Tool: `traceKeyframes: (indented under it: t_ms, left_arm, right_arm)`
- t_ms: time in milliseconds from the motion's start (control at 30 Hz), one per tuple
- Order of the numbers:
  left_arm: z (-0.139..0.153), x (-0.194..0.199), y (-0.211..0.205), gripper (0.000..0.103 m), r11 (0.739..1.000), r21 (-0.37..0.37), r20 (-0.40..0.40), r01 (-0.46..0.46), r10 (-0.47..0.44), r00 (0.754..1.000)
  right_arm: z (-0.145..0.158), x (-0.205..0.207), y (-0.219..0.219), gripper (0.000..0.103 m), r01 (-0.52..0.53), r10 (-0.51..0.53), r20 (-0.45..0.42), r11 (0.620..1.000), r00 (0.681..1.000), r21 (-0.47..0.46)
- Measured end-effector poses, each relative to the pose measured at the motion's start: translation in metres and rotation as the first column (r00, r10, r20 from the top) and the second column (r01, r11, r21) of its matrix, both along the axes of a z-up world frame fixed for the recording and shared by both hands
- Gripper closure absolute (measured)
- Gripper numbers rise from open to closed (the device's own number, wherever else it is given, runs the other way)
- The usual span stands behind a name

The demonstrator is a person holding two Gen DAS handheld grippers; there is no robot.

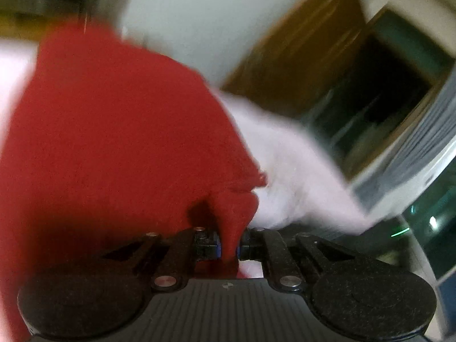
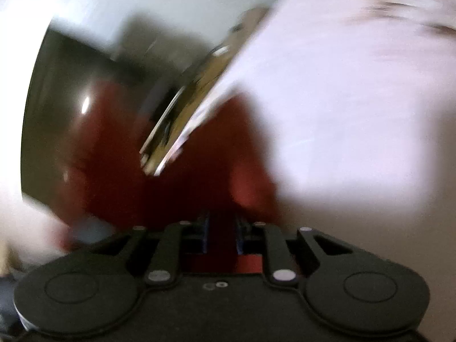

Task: Fold small clothes

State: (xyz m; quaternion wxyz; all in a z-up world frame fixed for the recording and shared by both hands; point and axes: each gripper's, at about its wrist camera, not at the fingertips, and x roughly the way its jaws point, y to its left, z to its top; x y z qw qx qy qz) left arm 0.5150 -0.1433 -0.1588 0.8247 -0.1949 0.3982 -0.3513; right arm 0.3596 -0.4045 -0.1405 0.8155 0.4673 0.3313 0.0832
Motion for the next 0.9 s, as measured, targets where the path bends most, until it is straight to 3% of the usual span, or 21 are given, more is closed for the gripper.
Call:
traceKeyframes:
  t_ms: [33, 67, 100, 167, 200, 267, 367, 433, 533, 733, 767, 800, 833, 900]
  left_arm:
    - [-0.011, -0.001, -0.007, 0.093, 1.000, 0.015, 0.003, 0.006, -0.006, 1.000]
    - [-0.009, -0.006, -0.006, 0.087, 1.000, 0.009, 0.026, -0.007, 0.007, 1.000]
    - [-0.003, -0.009, -0.004, 0.079, 1.000, 0.001, 0.021, -0.012, 0.012, 1.000]
    - [0.020, -0.018, 0.008, 0.037, 1.000, -0.023, 0.048, -0.018, 0.019, 0.999]
    - [0.035, -0.029, 0.017, 0.035, 0.999, -0.028, 0.110, -0.022, 0.024, 0.994]
    - [0.063, -0.044, 0.038, 0.035, 0.999, -0.018, 0.203, -0.029, 0.032, 0.979]
    - [0.076, -0.033, 0.074, 0.035, 0.989, 0.003, 0.242, -0.151, 0.146, 0.959]
    - [0.070, -0.015, 0.095, 0.035, 0.966, 0.051, 0.230, -0.255, 0.237, 0.944]
    - [0.060, 0.004, 0.112, 0.035, 0.943, 0.080, 0.210, -0.322, 0.300, 0.931]
    - [0.027, 0.020, 0.092, 0.035, 0.940, 0.148, 0.134, -0.307, 0.289, 0.948]
    - [0.023, 0.026, 0.088, 0.035, 0.945, 0.140, 0.120, -0.296, 0.280, 0.952]
    - [0.018, 0.028, 0.089, 0.036, 0.950, 0.117, 0.104, -0.290, 0.279, 0.955]
    - [0.011, 0.027, 0.097, 0.051, 0.952, 0.076, 0.085, -0.298, 0.291, 0.953]
    - [0.002, 0.021, 0.112, 0.061, 0.941, -0.036, 0.052, -0.336, 0.338, 0.940]
  right_arm:
    - [-0.002, -0.011, -0.020, 0.072, 0.027, -0.027, 0.006, 0.999, 1.000, 0.045]
    - [-0.001, -0.021, -0.034, 0.050, 0.062, -0.062, 0.001, 0.997, 0.998, 0.037]
    - [0.002, -0.028, -0.044, 0.040, 0.083, -0.083, 0.005, 0.996, 0.996, 0.018]
    - [0.009, -0.042, -0.057, 0.039, 0.084, -0.085, 0.056, 0.996, 0.995, 0.024]
    - [0.011, -0.044, -0.060, 0.039, 0.073, -0.075, 0.069, 0.997, 0.995, 0.034]
    - [0.017, -0.046, -0.057, 0.039, 0.030, -0.033, 0.088, 0.999, 0.996, 0.034]
    - [0.025, -0.040, -0.044, 0.040, -0.020, 0.021, 0.100, 1.000, 0.995, -0.004]
    - [0.028, -0.026, -0.038, 0.043, -0.031, 0.036, 0.085, 0.998, 0.996, -0.062]
    - [0.031, -0.006, -0.031, 0.048, -0.035, 0.044, 0.073, 0.992, 0.996, -0.120]
    - [0.034, 0.042, -0.011, 0.056, -0.071, 0.085, 0.059, 0.975, 0.995, -0.208]
    - [0.033, 0.049, -0.007, 0.061, -0.083, 0.097, 0.051, 0.972, 0.994, -0.219]
    - [0.032, 0.056, -0.002, 0.073, -0.098, 0.111, 0.040, 0.965, 0.993, -0.241]
    - [0.031, 0.059, 0.004, 0.082, -0.116, 0.129, 0.030, 0.955, 0.991, -0.272]
    - [0.036, 0.059, 0.017, 0.091, -0.135, 0.165, 0.056, 0.928, 0.985, -0.348]
